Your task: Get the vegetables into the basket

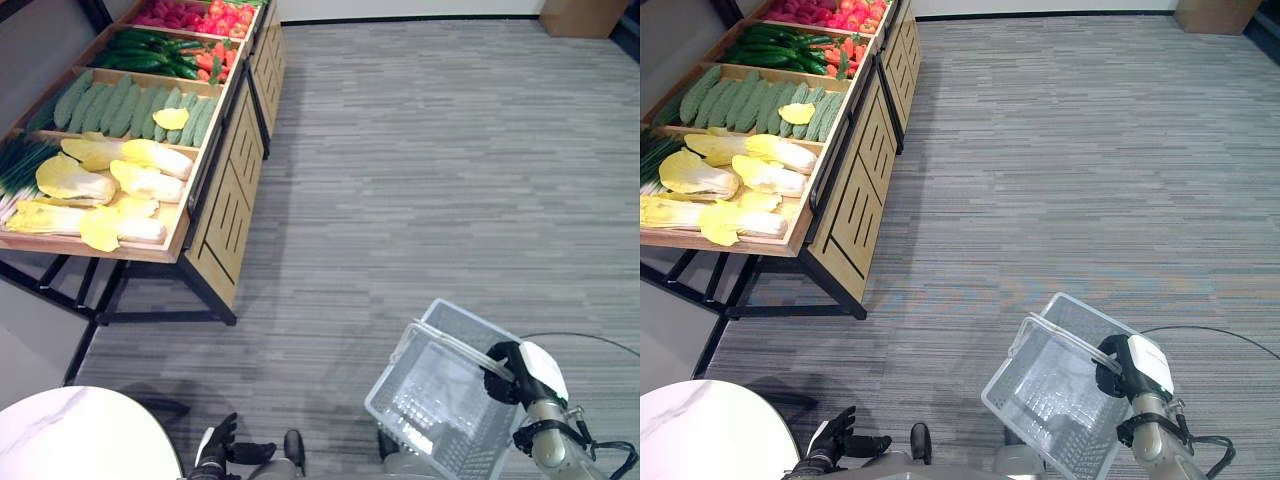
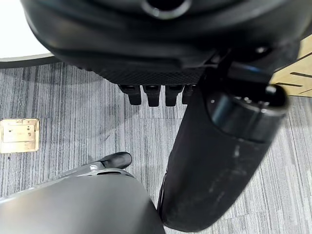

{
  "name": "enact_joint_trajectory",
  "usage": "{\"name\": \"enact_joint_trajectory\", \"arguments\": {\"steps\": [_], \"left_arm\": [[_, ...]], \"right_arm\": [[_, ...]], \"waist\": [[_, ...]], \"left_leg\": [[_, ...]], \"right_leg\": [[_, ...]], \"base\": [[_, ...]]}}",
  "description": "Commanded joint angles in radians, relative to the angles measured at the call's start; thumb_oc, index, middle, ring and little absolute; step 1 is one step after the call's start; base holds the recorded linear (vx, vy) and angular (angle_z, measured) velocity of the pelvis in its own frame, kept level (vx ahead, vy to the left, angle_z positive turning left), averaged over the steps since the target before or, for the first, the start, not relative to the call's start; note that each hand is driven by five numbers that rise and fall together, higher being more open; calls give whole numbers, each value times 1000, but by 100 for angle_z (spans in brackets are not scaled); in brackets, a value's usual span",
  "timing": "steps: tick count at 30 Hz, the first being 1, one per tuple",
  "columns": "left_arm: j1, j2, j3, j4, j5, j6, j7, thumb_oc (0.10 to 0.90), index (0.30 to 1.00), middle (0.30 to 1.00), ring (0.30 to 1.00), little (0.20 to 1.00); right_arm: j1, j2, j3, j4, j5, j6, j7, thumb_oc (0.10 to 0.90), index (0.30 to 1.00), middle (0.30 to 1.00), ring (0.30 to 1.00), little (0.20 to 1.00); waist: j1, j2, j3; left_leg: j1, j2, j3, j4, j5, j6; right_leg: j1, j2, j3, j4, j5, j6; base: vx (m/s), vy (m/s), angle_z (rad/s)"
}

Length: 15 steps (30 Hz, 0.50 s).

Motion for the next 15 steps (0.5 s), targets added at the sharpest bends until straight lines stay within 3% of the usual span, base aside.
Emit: {"name": "enact_joint_trajectory", "arguments": {"steps": [1, 3, 5, 9, 12, 15], "left_arm": [[-38, -25, -23, -28, -31, -27, 16, 900, 1000, 1000, 1000, 1000], [-36, -18, -28, -38, -37, -27, 15, 900, 1000, 1000, 1000, 1000], [-42, -11, -21, -35, -45, -26, 17, 900, 1000, 1000, 1000, 1000], [-56, -9, -13, -21, -36, -27, 5, 900, 1000, 1000, 1000, 1000], [-49, -13, -11, -6, -24, -25, -1, 900, 1000, 1000, 1000, 1000], [-46, -22, -2, -2, -28, -29, 9, 900, 1000, 1000, 1000, 1000]], "right_arm": [[-200, -29, -74, -91, 46, -67, -121, 400, 300, 300, 300, 300], [-210, -28, -67, -79, 36, -62, -119, 400, 300, 300, 300, 300], [-218, -24, -55, -80, 30, -55, -115, 400, 300, 300, 300, 300], [-193, -19, -62, -102, 23, -47, -112, 400, 300, 300, 300, 300], [-170, -22, -70, -94, 24, -52, -116, 400, 300, 300, 300, 300], [-162, -28, -75, -94, 27, -55, -119, 400, 300, 300, 300, 300]], "waist": [[29, -33, 71], [20, -25, 88], [4, -24, 102], [-31, -29, 110], [-39, -31, 91], [-36, -29, 77]], "left_leg": [[-7, 31, 56, 189, -245, 45], [42, 28, 61, 175, -261, 44], [99, 28, 59, 150, -280, 34], [167, 29, 20, 135, -311, 13], [202, 38, -14, 147, -327, -3], [211, 59, -26, 168, -319, -21]], "right_leg": [[-138, -91, -136, 323, -14, 63], [-193, -120, -156, 366, 33, 70], [-234, -144, -193, 279, 55, 69], [-282, -129, -179, 124, 89, 82], [-253, -112, -158, 116, 105, 77], [-238, -107, -181, 134, 111, 65]], "base": [[17, 172, -57], [123, 126, -60], [238, -15, -18], [272, -65, 17], [308, -119, 31], [233, -171, 54]]}}
